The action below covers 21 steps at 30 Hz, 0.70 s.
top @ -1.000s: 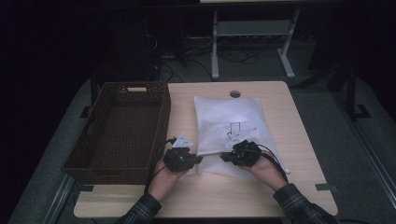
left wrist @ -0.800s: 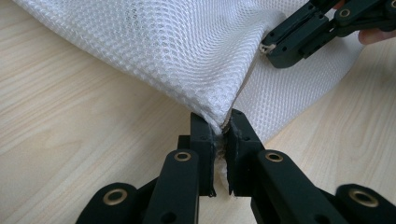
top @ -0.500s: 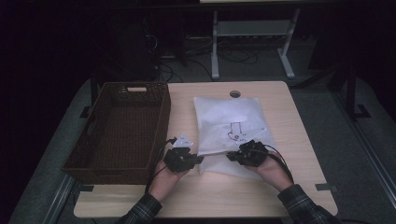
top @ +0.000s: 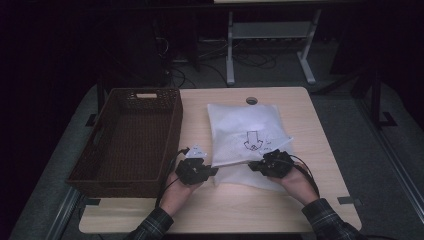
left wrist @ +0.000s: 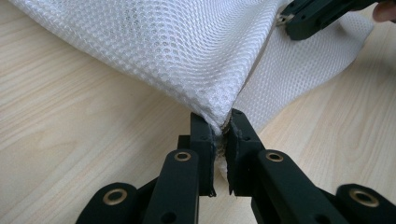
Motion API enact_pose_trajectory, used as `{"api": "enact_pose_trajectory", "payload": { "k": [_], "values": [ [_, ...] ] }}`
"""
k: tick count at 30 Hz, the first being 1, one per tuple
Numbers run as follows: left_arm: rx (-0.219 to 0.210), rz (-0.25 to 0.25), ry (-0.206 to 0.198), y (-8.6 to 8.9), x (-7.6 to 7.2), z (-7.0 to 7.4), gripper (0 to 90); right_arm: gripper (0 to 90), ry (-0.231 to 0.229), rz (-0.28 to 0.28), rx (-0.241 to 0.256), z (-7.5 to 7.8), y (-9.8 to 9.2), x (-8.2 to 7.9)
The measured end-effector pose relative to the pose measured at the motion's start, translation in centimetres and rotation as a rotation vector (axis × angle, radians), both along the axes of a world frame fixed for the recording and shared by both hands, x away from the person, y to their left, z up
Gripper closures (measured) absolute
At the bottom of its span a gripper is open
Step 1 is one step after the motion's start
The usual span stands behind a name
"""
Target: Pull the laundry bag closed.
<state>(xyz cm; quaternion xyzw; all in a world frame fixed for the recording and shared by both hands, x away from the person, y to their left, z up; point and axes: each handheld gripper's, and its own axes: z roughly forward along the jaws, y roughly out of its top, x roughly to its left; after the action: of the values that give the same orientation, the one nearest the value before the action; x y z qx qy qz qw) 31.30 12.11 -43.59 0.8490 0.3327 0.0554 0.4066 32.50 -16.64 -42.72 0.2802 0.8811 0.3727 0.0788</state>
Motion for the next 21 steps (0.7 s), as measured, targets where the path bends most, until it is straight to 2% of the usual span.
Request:
{"api": "enact_pose_trajectory", "payload": {
  "k": [21],
  "values": [
    [0.009, -0.003, 0.004, -0.1, 0.0, -0.1, 83.0, 86.8, -0.006, -0.122, 0.014, 0.3, -5.6, -0.5]
  ]
}}
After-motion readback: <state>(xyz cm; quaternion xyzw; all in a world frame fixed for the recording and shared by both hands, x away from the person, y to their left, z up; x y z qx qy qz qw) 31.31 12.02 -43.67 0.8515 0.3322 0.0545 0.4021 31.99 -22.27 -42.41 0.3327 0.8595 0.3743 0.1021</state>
